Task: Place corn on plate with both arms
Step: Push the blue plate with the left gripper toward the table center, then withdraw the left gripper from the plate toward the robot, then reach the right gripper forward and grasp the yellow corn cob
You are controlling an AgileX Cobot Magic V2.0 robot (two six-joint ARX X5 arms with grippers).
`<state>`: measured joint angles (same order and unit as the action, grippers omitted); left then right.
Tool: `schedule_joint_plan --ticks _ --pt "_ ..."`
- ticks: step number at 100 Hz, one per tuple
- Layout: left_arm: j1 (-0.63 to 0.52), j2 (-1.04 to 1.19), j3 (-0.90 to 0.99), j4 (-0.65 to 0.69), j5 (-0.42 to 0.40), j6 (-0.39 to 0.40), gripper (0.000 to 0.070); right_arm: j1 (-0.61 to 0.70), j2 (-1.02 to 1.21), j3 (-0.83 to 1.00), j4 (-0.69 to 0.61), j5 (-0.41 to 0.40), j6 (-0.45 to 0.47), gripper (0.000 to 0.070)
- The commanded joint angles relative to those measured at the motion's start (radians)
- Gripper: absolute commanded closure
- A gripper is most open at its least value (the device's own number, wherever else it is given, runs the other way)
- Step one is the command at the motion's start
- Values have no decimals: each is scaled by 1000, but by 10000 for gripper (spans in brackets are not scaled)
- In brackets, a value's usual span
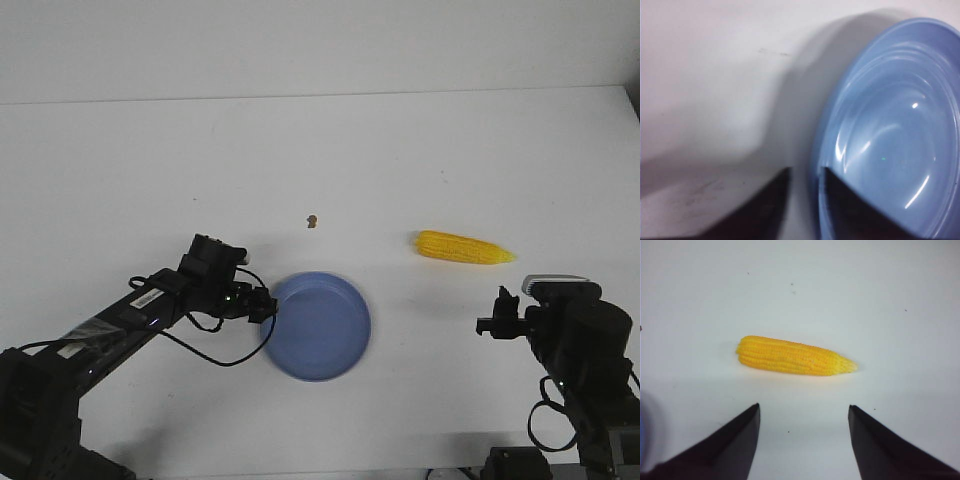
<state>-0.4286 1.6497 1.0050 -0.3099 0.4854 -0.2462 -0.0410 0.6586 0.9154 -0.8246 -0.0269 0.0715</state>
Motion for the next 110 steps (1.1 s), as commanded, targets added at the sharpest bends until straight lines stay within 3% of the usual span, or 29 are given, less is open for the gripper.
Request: schedule_joint_plan --ticks 1,32,45,72,79,93,110 --pt "-5 20 11 -3 -9 13 236 -2 3 15 8 -2 12 325" --pt "42 -47 11 20 -15 87 231 -2 4 15 9 -2 11 324" --pt "103 -143 11 23 -30 168 232 -2 5 15 9 -2 8 324" --pt "205 -396 11 -55 -240 406 232 -2 20 15 9 -3 -47 324" --pt "223 -446 11 -64 -282 418 232 -2 36 15 8 -3 -62 323" --pt "262 -515 11 -63 -283 415 232 2 88 15 20 -7 -113 317" --pt "266 -521 11 -69 -283 397 232 27 207 16 109 -45 -261 289"
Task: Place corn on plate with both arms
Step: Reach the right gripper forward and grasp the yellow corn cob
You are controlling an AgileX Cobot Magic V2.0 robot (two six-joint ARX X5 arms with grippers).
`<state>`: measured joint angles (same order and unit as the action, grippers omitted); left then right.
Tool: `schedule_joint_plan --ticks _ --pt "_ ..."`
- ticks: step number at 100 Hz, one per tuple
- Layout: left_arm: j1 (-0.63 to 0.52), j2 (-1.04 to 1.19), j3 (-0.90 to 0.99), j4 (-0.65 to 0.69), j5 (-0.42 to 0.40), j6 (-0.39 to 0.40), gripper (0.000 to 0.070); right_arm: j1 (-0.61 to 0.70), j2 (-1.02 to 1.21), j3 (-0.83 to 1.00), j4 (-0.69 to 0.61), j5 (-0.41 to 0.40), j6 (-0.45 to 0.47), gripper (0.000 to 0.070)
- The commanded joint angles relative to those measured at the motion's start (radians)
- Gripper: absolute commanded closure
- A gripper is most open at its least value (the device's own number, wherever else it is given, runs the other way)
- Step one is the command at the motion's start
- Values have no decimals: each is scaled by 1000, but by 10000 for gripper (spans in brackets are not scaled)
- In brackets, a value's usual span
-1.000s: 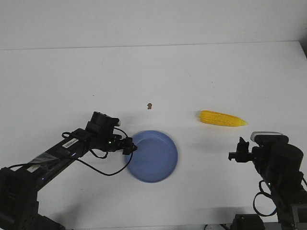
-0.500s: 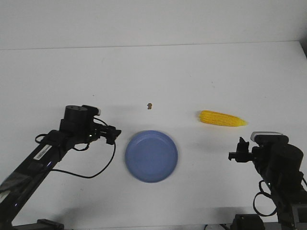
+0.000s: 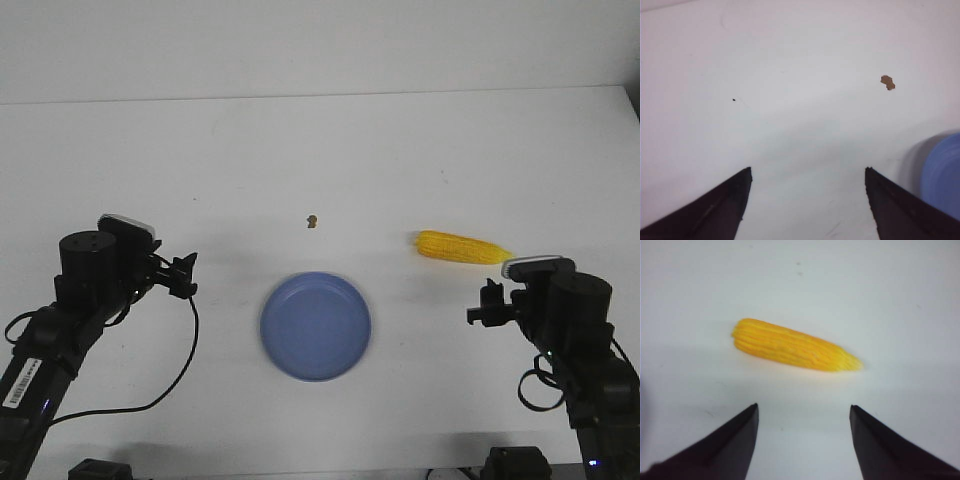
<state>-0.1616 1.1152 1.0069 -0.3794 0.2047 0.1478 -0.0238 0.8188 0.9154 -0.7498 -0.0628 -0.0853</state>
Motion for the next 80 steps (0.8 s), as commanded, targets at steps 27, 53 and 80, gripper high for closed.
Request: schedule_joint_plan --ticks 27,53,80 --pt "-2 16 10 -1 6 -13 232 80 388 98 66 21 -284 277" --pt "-2 16 10 5 6 -26 232 98 677 288 29 37 -370 271" --pt "-2 16 10 8 6 -30 232 98 798 381 -3 34 -462 203"
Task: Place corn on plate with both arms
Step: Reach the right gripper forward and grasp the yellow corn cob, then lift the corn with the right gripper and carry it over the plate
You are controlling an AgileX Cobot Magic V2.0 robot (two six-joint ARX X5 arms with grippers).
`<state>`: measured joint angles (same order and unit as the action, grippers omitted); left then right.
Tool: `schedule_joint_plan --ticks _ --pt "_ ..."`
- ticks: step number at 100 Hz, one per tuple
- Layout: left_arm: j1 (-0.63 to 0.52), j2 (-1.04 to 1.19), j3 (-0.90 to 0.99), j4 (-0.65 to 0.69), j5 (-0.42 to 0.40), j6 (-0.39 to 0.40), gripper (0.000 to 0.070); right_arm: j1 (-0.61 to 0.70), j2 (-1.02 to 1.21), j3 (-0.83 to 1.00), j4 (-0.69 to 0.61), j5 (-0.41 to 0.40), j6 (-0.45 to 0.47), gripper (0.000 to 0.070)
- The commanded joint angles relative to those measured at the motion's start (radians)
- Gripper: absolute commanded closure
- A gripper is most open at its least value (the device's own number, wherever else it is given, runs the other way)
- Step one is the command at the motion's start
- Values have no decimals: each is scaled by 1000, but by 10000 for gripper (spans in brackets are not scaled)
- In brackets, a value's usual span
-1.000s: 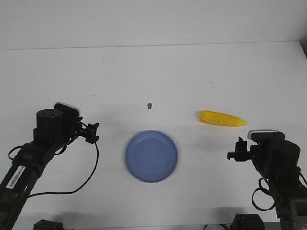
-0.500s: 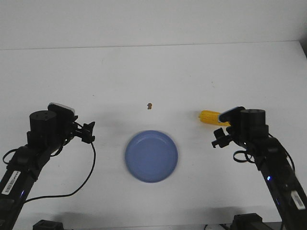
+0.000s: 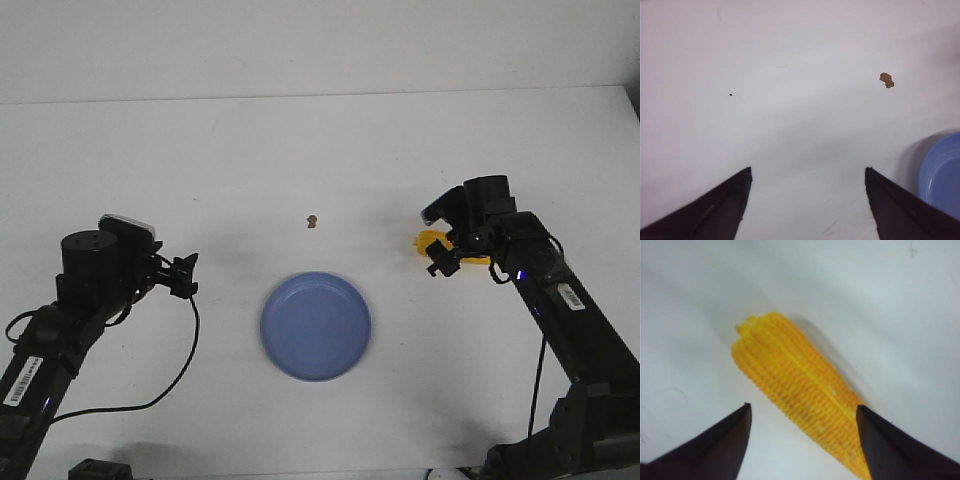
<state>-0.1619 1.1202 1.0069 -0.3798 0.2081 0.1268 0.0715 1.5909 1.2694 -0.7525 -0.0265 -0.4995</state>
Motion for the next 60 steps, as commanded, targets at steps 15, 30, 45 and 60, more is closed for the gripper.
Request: schedule_joint_plan --ticks 15,30,45,60 --pt "-2 11 10 11 2 -12 232 -3 50 27 9 -5 -71 204" --pt "-2 11 10 12 2 -13 233 -30 82 27 34 -50 -74 204" --pt "-2 11 10 12 2 -15 233 -55 132 27 47 -55 -72 204" --pt "-2 11 10 11 2 -15 232 -80 187 27 49 -87 -46 205"
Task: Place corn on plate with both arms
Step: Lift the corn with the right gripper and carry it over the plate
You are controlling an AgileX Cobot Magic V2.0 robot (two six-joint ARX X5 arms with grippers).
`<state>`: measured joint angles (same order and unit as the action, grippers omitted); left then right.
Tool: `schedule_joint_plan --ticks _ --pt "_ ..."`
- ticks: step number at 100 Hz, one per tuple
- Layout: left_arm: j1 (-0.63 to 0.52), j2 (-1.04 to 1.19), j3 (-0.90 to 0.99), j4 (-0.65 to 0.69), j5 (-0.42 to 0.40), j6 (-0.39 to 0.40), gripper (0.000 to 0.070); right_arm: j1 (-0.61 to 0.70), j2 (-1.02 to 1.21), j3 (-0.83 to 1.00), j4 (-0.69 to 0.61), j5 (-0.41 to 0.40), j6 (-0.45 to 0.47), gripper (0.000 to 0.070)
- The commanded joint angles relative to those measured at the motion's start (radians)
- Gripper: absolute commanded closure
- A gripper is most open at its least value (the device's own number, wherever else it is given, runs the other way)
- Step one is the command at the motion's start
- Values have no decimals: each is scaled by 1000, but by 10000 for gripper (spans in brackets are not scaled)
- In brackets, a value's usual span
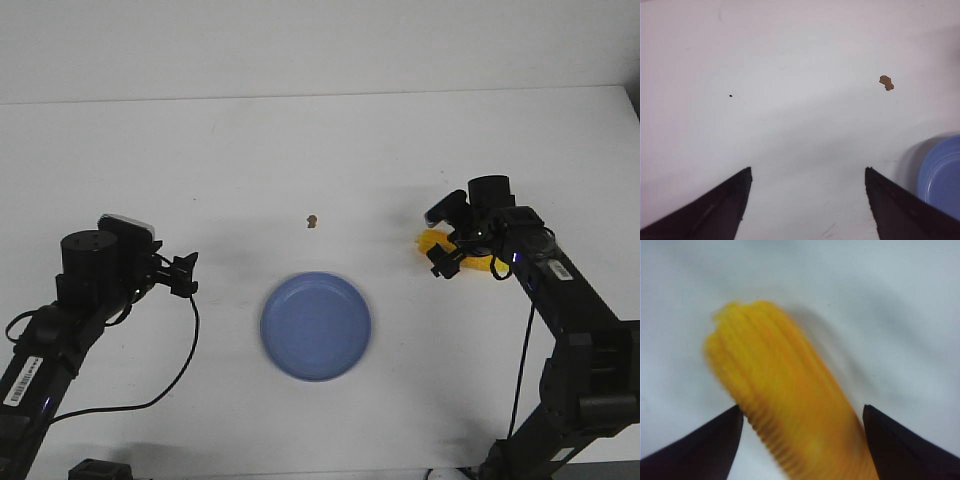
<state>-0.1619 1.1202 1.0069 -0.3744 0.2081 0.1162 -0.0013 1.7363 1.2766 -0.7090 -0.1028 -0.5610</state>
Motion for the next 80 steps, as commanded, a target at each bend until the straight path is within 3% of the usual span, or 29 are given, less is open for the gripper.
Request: schedule_joint_plan --ticks 1,8,19,24,54,67,80 --pt "-2 11 10 6 2 -5 233 -8 45 20 5 -12 18 205" --pt "-2 11 10 5 2 -5 233 -12 57 20 2 -14 37 261" --pt "-2 11 10 5 2 -5 233 -12 56 20 -5 -13 42 530" --pt "-2 11 10 5 2 -5 233 -12 50 21 -21 -19 49 598" --pt "-2 11 10 5 2 -5 233 26 -48 40 -104 -166 154 604" --pt "-2 11 10 5 2 -5 233 116 -138 57 -116 -242 212 603" --pt "-2 11 10 5 2 -5 233 261 -192 61 -117 -249 240 603"
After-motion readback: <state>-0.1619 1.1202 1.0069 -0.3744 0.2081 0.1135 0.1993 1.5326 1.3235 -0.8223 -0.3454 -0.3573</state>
